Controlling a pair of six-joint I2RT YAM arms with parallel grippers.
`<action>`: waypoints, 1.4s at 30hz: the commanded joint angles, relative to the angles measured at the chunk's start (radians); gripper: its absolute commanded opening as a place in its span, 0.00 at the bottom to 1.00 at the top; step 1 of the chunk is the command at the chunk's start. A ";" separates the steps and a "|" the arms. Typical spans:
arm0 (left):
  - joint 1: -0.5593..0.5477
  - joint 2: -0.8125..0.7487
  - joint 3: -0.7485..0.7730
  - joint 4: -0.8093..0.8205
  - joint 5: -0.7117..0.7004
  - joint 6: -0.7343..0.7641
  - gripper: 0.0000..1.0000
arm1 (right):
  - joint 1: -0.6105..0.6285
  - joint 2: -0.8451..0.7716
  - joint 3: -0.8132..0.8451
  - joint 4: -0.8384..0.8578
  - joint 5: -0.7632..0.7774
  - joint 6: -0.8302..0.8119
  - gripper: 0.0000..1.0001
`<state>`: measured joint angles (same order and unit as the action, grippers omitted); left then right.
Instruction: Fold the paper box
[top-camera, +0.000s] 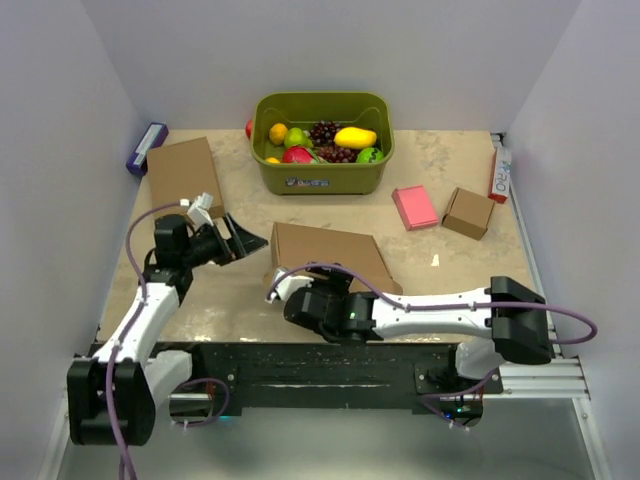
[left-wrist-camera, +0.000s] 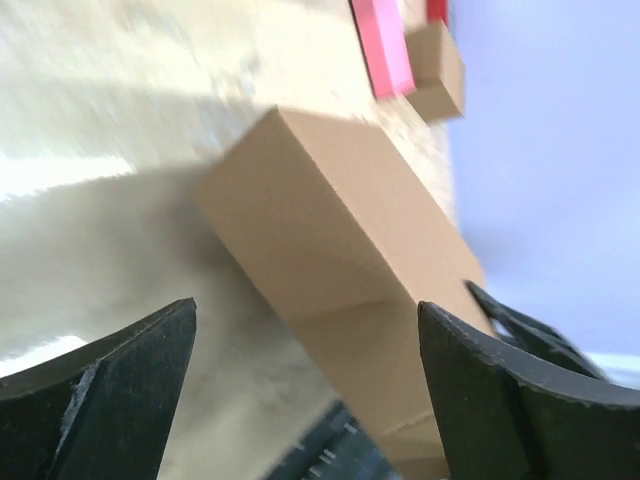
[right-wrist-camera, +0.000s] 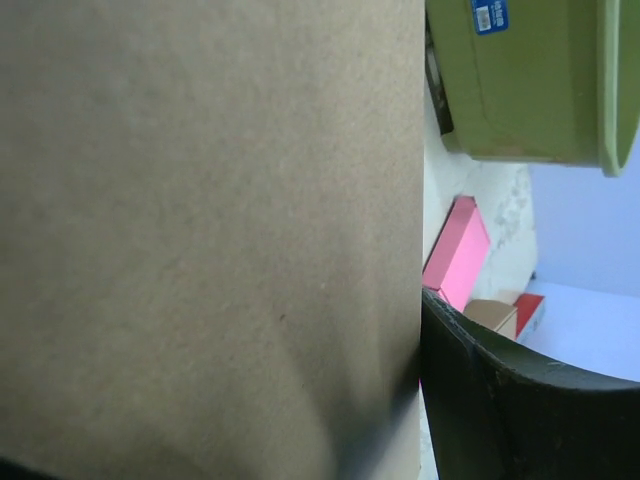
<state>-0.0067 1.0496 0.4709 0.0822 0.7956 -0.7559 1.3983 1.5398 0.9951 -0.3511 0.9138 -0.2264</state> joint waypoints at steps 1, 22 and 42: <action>0.007 -0.135 0.133 -0.283 -0.284 0.343 0.96 | -0.065 -0.040 0.146 -0.256 -0.148 0.094 0.56; -0.213 -0.485 0.058 -0.102 -0.088 0.698 0.84 | -0.306 0.032 0.553 -0.620 -0.650 0.033 0.54; -0.230 -0.373 0.083 0.042 -0.101 0.645 0.75 | -0.349 0.094 0.528 -0.563 -0.763 -0.004 0.52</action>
<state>-0.2272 0.6460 0.5323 0.0895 0.7238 -0.1127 1.0531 1.6180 1.5383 -0.9226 0.2310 -0.2409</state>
